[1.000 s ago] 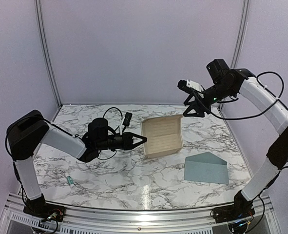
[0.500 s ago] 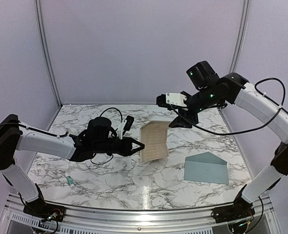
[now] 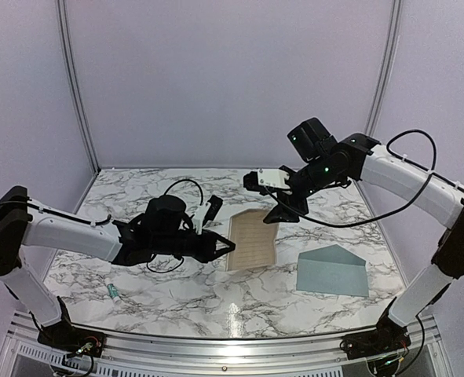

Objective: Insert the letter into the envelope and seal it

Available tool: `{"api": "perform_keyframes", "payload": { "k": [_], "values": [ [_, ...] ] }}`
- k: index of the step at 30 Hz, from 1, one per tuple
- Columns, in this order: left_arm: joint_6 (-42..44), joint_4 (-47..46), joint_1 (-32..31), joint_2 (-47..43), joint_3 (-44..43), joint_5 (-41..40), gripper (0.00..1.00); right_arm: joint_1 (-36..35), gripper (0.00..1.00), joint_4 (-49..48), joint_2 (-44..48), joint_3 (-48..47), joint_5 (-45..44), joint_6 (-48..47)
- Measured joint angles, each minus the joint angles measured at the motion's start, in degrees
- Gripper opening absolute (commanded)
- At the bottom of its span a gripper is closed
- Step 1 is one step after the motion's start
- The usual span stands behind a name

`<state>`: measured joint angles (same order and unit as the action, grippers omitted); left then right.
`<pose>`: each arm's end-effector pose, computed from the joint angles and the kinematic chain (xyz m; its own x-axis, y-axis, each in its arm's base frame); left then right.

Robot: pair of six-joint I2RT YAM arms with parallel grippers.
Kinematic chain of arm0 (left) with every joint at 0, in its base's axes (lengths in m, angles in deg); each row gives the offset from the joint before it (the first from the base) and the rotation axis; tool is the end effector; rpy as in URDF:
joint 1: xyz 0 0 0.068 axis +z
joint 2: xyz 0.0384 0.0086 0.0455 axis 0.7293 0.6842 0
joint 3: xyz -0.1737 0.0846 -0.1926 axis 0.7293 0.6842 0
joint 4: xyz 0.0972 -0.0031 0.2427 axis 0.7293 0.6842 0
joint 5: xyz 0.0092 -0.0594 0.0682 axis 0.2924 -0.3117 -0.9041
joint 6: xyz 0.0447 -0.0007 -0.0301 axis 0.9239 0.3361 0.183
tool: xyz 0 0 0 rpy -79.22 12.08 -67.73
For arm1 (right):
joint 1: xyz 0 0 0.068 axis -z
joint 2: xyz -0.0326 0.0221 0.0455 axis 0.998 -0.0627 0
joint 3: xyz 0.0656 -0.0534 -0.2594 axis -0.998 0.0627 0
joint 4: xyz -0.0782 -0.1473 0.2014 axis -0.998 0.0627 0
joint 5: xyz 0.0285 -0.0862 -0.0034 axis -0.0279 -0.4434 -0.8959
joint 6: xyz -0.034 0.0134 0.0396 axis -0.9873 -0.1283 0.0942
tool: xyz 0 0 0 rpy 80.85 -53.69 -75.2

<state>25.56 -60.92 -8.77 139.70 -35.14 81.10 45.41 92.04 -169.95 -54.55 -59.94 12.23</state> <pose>0.1912 -0.2973 0.2155 -0.6130 0.0717 -0.7868 0.7385 0.4059 -0.5383 0.2448 0.2273 0.3413 0.1844 -0.8001 -0.5708 -0.9571 -0.0141 -0.2894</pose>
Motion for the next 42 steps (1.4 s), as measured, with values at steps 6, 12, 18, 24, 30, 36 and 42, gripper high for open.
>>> {"api": "perform_keyframes", "payload": {
  "k": [6,12,18,24,30,36,42],
  "values": [
    [0.83,0.63,-0.81,-0.44,0.00,-0.68,0.00,0.00,0.52,-2.73,1.75,4.59,1.81,-0.04],
    [1.40,0.94,-0.90,-1.09,-0.55,-0.98,0.00,0.00,0.25,-5.22,1.44,5.42,2.29,1.25],
    [2.14,1.22,-0.90,-1.16,-1.29,-1.07,0.00,0.00,0.00,-8.46,1.46,6.54,2.21,2.38],
    [2.78,2.12,-0.92,-1.16,-1.36,-2.03,0.40,0.00,0.00,-9.94,1.64,8.74,2.21,2.84],
    [2.23,2.49,-1.11,-1.16,-1.42,-6.01,0.56,0.00,0.00,-11.21,3.15,9.01,0.87,3.45],
    [2.43,2.60,-1.14,-0.74,-1.42,-7.04,0.44,0.00,0.00,-12.17,3.72,9.01,-0.39,4.17],
    [2.32,3.17,-1.16,0.17,-1.42,-6.95,0.31,0.00,0.00,-12.24,3.72,9.01,-0.63,4.50]
  ]
}}
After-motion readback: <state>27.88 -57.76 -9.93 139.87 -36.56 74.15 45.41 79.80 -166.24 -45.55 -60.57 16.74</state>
